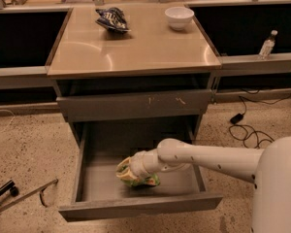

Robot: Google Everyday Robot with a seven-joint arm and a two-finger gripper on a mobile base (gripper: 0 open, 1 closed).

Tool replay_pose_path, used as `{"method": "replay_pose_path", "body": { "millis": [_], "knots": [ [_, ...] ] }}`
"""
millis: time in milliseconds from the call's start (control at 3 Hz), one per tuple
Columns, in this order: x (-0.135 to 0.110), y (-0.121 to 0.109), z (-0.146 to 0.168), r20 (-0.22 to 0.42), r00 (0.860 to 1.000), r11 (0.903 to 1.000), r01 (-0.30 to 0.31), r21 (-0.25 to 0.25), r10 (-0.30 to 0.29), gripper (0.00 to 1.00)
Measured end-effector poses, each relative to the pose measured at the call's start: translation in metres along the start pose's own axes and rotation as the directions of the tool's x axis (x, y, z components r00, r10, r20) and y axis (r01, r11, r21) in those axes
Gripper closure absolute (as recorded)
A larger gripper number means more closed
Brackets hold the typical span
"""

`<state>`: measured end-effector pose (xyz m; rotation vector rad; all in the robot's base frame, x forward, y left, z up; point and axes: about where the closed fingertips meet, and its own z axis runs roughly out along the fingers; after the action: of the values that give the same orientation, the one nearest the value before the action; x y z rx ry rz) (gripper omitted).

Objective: Place green rice chip bag into middle drawer

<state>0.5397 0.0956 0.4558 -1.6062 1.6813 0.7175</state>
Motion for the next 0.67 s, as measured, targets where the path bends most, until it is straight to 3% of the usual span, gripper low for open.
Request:
{"method": "replay_pose_path", "body": {
  "millis": [667],
  "knots": [
    [0.0000,0.0000,0.0000,0.000,1.000,1.0000,0.000,0.000,0.000,0.35]
  ]
}}
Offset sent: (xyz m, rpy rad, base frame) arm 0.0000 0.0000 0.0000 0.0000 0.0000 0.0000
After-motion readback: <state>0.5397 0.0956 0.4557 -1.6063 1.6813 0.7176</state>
